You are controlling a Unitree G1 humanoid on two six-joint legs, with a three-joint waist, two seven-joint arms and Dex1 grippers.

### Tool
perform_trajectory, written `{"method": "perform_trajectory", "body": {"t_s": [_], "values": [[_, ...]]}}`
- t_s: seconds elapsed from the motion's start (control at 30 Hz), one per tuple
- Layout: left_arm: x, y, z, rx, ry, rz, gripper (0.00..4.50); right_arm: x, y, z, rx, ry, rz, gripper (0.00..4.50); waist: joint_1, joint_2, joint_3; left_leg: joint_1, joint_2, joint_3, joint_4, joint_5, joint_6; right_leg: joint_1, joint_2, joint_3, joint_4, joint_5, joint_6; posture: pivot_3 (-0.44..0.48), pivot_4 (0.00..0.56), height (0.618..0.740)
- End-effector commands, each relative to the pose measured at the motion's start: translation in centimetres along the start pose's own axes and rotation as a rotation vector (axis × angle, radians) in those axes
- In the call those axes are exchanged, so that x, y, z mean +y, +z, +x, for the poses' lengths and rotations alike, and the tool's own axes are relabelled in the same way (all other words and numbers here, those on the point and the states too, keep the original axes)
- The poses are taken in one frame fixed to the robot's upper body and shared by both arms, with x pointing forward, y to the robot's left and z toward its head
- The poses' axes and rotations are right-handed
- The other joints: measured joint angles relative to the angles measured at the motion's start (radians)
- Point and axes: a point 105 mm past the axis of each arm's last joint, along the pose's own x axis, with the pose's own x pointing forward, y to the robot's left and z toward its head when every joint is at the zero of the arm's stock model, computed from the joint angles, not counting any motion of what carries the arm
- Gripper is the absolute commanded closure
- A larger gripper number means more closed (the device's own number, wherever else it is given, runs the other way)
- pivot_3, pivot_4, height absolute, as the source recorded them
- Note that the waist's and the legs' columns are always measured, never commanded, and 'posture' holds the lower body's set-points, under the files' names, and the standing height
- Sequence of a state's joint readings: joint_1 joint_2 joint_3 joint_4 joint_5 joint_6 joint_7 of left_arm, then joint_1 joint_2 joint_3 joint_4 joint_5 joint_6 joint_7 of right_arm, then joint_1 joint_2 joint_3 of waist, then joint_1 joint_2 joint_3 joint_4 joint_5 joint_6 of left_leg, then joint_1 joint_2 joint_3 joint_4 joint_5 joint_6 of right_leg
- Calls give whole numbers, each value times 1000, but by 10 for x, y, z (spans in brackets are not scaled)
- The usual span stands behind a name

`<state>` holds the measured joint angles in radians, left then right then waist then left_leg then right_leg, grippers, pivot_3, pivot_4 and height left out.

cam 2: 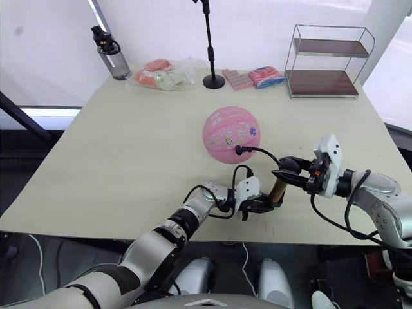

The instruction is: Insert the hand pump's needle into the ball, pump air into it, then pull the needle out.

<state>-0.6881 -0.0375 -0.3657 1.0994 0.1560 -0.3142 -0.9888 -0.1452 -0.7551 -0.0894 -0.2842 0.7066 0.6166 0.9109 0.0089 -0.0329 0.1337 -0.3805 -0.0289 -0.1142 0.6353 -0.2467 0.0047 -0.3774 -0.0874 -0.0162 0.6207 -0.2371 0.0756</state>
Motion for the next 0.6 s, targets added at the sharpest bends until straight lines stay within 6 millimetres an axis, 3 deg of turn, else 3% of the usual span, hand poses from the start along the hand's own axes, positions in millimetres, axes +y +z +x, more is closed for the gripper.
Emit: {"method": "perform_trajectory", "body": {"t_s": [0.03,0.1,0.6], "values": [[-32,-79,-17,254,-43,-211,3465,1,-16,0,70,-7,46,2581,0,0,0,0,0,0,0,0,0,0,0,0,0,0,0,0,150,731],[-33,-80,-17,255,-44,-212,3465,0,-9,-3,66,-7,26,2581,0,0,0,0,0,0,0,0,0,0,0,0,0,0,0,0,150,731],[-32,-79,-17,257,-46,-211,3465,16,106,-44,-118,73,-101,2581,5,7,10,-3,-1,0,0,0,0,-1,-1,-1,0,1,2,0,150,731]]}}
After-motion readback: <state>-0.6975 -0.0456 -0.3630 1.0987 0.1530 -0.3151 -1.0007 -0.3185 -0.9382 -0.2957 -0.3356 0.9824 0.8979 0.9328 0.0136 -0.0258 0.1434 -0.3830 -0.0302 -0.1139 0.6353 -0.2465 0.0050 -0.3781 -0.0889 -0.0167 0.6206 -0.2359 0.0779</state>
